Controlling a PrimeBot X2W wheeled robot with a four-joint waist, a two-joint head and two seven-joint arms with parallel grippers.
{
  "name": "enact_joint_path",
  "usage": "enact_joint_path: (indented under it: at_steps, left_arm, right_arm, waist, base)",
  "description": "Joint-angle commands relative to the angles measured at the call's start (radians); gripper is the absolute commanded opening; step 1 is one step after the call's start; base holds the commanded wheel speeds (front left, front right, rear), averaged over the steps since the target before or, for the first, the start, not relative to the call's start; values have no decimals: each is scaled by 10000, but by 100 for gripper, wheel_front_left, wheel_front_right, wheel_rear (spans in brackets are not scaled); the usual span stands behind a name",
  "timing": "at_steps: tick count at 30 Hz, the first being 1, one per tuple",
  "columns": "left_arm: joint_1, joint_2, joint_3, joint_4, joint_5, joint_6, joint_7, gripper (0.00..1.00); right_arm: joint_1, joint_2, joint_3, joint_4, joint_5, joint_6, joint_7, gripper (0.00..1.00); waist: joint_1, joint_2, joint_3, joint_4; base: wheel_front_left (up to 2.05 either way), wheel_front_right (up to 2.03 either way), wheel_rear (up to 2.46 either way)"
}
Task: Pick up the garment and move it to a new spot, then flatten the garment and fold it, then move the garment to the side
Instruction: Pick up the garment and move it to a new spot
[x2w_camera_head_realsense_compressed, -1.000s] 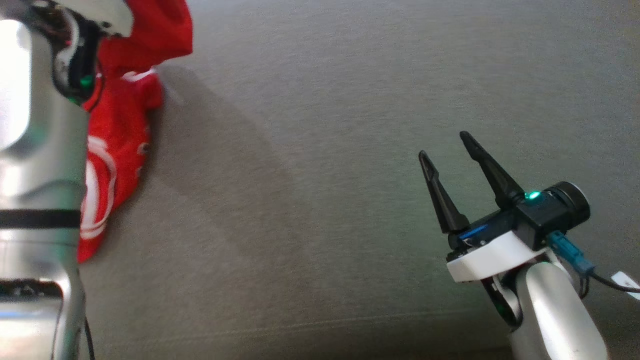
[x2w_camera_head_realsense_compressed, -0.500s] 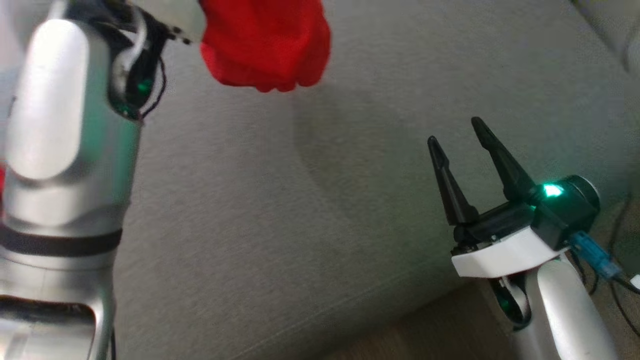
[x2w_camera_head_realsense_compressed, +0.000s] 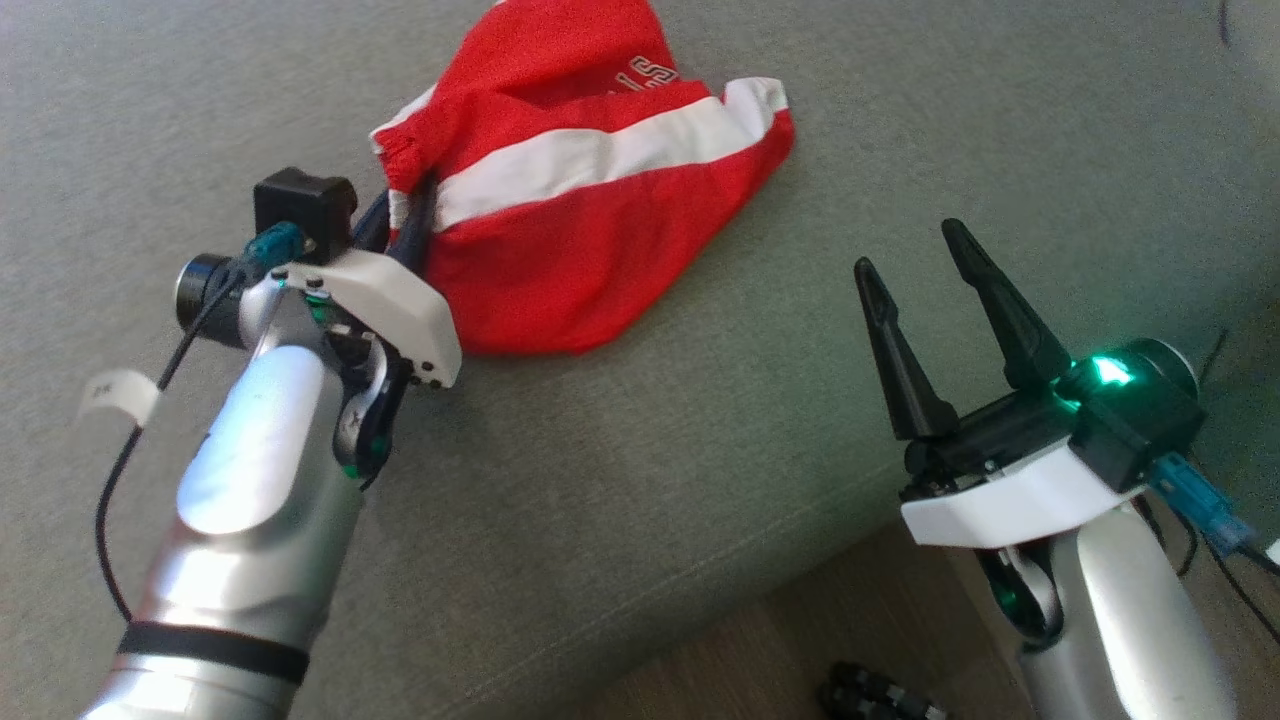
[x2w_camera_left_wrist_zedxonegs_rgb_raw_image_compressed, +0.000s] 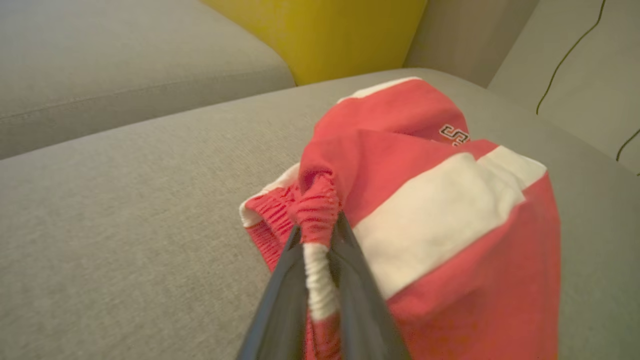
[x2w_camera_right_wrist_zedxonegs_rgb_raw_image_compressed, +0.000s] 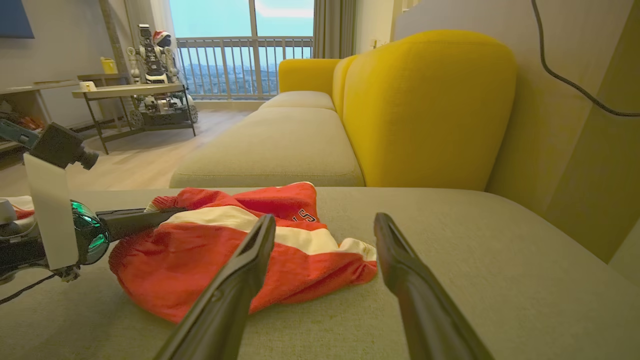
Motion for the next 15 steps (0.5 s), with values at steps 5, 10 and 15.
enact_joint_path:
  at_steps: [5,10,15]
  left_arm:
    - [-316,-139,283,-68,-135,64,-1025,100]
    - [562,-373,457,-539,-512,282,-1561,100]
    - [2078,-545,666,-1864,-641,851,-1922,100]
  right_arm:
    - [-212,19,252,-192,-167,-2,-65,100]
    - [11,19,260,-72,-326,-2,-65,100]
    - [283,19,347,162,-470,-2,-65,100]
  waist:
    - [-2,0,-450,673]
    - [-2,0,-1059,1492]
    - [-2,0,-1633,2444]
  base:
    - [0,0,0]
    - [0,0,0]
    - [0,0,0]
